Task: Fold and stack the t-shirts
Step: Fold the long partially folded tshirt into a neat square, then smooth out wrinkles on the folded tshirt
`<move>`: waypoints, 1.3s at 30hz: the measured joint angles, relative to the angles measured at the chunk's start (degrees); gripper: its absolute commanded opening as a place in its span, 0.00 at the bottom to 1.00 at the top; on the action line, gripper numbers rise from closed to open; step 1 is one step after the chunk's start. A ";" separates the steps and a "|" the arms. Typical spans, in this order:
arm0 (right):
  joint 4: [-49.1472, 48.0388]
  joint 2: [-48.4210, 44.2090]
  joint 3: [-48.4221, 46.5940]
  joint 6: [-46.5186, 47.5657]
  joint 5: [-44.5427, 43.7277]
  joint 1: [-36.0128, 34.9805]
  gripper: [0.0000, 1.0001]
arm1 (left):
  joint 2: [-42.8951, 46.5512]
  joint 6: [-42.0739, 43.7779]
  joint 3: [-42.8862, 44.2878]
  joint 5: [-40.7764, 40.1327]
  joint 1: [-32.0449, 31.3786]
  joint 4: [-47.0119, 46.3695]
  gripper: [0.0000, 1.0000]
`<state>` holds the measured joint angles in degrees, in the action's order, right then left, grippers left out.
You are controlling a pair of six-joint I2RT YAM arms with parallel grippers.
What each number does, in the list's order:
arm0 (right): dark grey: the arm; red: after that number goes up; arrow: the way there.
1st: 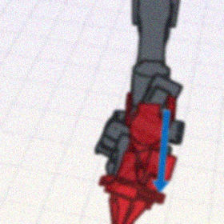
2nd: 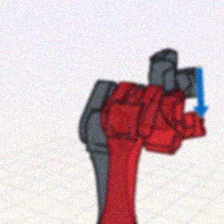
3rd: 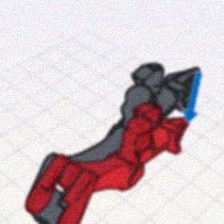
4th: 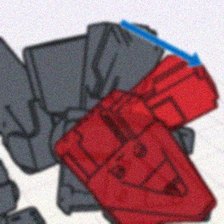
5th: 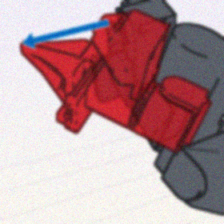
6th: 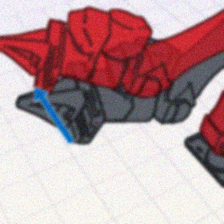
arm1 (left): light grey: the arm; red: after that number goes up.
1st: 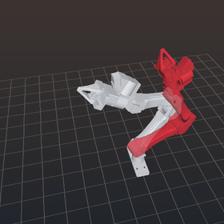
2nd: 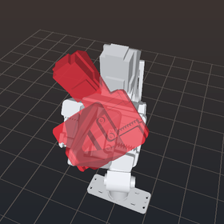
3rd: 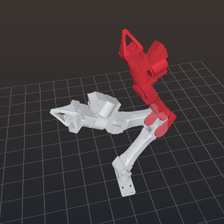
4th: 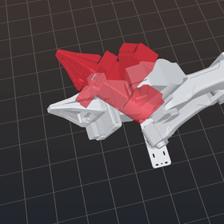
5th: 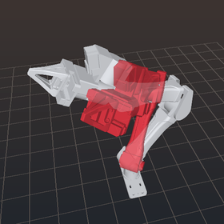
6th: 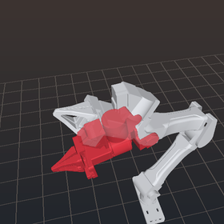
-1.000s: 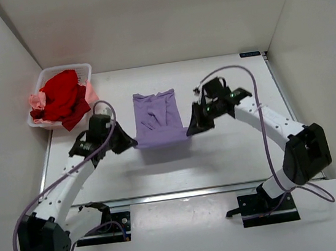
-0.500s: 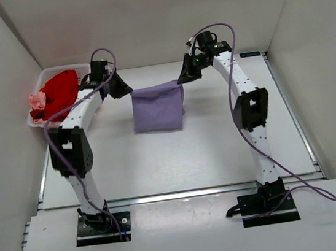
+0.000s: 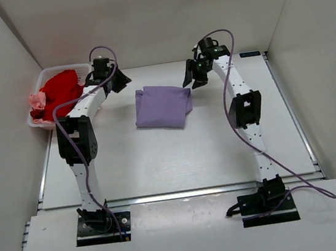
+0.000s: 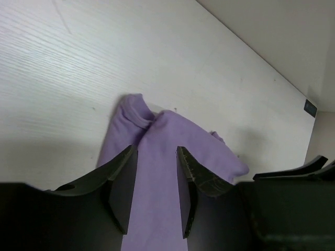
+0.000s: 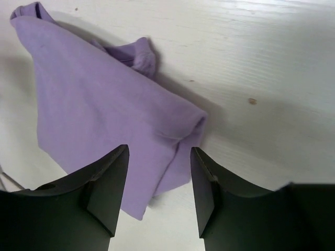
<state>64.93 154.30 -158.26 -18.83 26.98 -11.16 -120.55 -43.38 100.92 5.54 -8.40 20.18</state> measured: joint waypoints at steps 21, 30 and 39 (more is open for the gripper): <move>-1.84 0.94 -1.57 4.09 -9.42 -2.69 0.58 | -16.44 8.15 11.32 -2.40 -5.99 -4.63 0.46; -3.65 4.59 -1.62 4.87 -6.25 -2.25 0.29 | -16.96 7.26 11.32 0.44 -6.32 -7.32 0.11; -3.72 5.46 -1.62 5.53 -5.40 -2.32 0.00 | -16.57 7.15 10.36 2.67 -6.93 -8.94 0.00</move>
<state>61.21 159.76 -159.87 -13.30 21.58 -13.47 -137.12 -36.23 111.28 8.21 -15.33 11.25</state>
